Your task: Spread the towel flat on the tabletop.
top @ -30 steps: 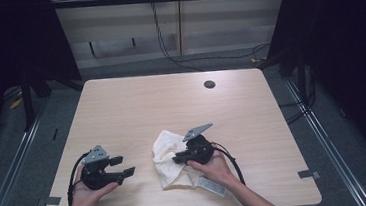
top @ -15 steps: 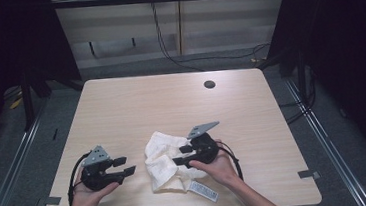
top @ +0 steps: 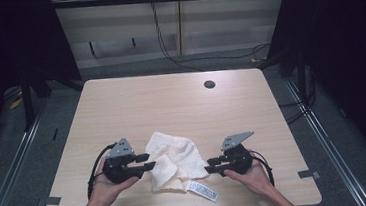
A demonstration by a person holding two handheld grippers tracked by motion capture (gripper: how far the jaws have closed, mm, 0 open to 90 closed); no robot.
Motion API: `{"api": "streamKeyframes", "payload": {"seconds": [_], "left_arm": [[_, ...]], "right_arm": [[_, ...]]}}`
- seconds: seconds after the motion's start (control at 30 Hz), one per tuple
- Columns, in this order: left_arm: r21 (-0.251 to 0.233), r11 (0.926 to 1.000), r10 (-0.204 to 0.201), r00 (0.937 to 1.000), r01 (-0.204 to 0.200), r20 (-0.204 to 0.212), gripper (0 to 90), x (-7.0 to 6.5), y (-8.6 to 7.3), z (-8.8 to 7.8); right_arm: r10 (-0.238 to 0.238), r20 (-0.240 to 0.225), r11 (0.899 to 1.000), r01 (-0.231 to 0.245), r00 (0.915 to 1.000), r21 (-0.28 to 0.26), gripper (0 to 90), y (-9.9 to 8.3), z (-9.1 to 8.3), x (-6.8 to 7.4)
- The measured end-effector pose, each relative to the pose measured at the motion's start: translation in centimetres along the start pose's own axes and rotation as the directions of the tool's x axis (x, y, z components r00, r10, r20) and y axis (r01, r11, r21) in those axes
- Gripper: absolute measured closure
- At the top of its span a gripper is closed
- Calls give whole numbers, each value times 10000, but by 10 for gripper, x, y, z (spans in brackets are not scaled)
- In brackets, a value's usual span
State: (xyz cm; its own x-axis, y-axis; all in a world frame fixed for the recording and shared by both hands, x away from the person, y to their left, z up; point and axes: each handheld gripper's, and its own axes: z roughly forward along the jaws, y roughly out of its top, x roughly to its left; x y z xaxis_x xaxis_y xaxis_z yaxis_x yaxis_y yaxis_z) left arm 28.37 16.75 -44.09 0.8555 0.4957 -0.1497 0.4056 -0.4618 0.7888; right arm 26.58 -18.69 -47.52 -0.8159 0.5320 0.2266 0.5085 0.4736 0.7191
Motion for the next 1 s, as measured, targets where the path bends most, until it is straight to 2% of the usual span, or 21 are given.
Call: {"api": "streamKeyframes", "payload": {"seconds": [0.1,0.13,0.17,0.3,0.4,0.47,0.5,0.57,0.63,0.7,0.73,0.77,0.87,1.0], "left_arm": [[81,9999,-71,9990,68,440,657,-4,-4,13],[310,9995,8,9989,-22,468,657,-7,-8,17],[454,9988,136,9981,-163,598,653,-9,-12,20],[773,9966,211,9959,-279,876,639,-15,-17,26],[756,9969,170,9960,-237,874,611,-16,-17,28],[601,9982,0,9967,-49,811,576,-15,-14,30],[521,9986,59,9963,-104,856,541,-15,-10,33],[435,9990,100,9964,-137,839,533,-16,-5,37],[361,9991,185,9949,-222,992,543,-19,0,44],[528,9977,358,9934,-418,1092,579,-20,3,54],[693,9965,410,9945,-479,968,601,-22,4,59],[784,9957,407,9924,-500,1159,601,-22,5,64],[796,9957,377,9928,-469,1134,600,-21,6,69],[1057,9929,436,9936,-547,1040,567,-21,4,75]], "right_arm": [[38,-165,10000,-37,9999,91,681,-5,7,-1],[43,-210,10000,-42,9998,23,682,-7,9,-3],[-83,-332,9997,91,9994,229,684,-7,14,-5],[-265,-352,9993,274,9990,255,662,-8,19,-7],[-391,-501,9983,412,9980,405,637,-12,22,-9],[-438,-487,9980,459,9979,428,631,-13,22,-9],[-531,-507,9973,556,9973,489,631,-13,21,-10],[-608,-458,9969,630,9971,472,633,-14,21,-10],[-703,-361,9963,720,9969,465,661,-15,21,-8],[-750,-215,9959,759,9970,495,711,-15,21,-7],[-802,-147,9954,808,9967,505,747,-15,21,-7],[-831,-32,9950,831,9965,558,775,-15,20,-6],[-870,120,9948,862,9961,551,836,-15,20,-6],[-882,100,9949,876,9960,500,845,-15,21,-7]]}}
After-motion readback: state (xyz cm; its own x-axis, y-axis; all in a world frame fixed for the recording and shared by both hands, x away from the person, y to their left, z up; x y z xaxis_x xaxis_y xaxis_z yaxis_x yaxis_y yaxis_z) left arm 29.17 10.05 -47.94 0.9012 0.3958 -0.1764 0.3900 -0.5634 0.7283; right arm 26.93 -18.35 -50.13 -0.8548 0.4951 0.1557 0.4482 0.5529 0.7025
